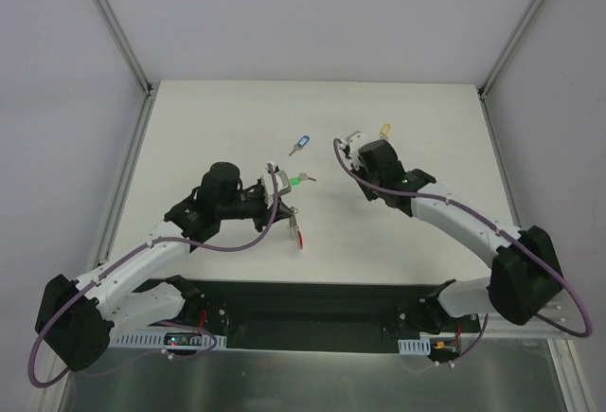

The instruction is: Put the keys on the keyring

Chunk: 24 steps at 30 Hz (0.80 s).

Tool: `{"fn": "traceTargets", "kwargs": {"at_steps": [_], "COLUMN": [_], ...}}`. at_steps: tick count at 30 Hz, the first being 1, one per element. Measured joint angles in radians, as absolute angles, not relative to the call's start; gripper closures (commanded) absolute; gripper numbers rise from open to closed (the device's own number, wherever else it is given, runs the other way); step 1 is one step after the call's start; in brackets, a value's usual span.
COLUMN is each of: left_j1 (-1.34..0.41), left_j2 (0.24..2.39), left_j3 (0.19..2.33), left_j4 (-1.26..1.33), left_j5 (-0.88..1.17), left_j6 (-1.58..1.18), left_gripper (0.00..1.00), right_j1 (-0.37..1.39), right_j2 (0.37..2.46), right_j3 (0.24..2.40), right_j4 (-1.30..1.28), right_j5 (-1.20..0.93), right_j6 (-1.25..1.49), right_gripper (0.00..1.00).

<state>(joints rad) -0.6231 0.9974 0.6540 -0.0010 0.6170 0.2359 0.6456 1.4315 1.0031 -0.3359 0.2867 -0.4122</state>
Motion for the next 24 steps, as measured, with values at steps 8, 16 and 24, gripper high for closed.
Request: {"fn": "traceTargets", "kwargs": {"at_steps": [8,16,24], "left_j1": [-0.623,-0.623,-0.623], "left_j2": [0.960,0.940,0.938], "left_j3": [0.654,0.654,0.654], "left_j4": [-0.003,-0.011,-0.015], "left_j5": [0.619,0.619,0.639], "left_j6": [0.248,0.253,0.277], "left_gripper": [1.00,1.00,1.00], "right_j1": [0.647,0.649,0.659], "right_j2": [1.090,0.924,0.859], "right_j3": [0.770,0.637,0.558], "right_j4": [-0.146,0.058,0.177], "right_j5": [0.014,-0.229,-0.379], "right_j6": [-0.404,-0.356,-0.315], "right_gripper": [0.99,0.98,0.93]}}
